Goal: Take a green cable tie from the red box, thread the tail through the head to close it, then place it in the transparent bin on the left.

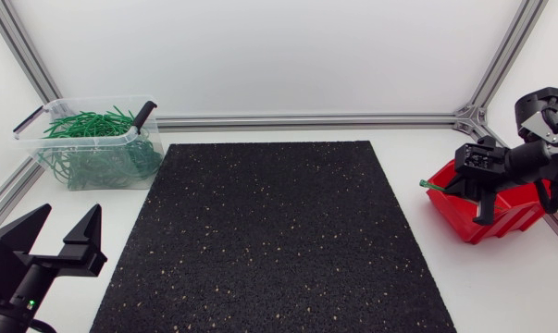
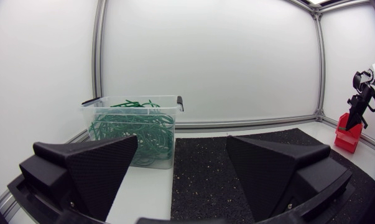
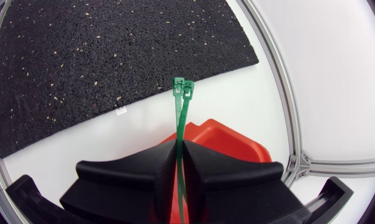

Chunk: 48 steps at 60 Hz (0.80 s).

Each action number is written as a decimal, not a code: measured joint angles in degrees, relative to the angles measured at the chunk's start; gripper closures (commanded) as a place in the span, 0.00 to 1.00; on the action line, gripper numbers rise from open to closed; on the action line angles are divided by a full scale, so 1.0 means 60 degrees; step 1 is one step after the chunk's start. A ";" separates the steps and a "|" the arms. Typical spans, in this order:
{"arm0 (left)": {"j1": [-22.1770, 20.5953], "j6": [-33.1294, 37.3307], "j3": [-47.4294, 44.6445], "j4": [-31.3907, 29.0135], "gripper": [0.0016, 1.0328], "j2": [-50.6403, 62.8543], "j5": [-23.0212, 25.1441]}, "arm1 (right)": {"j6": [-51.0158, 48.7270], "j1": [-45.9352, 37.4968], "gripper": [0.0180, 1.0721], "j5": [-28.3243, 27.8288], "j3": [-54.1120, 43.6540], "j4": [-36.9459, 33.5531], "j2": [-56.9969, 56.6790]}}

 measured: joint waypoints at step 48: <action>0.0004 0.0000 0.0000 0.0000 0.04 0.0000 0.0000 | -0.1588 -0.0969 0.06 -0.0484 -0.1373 -0.0066 -0.1464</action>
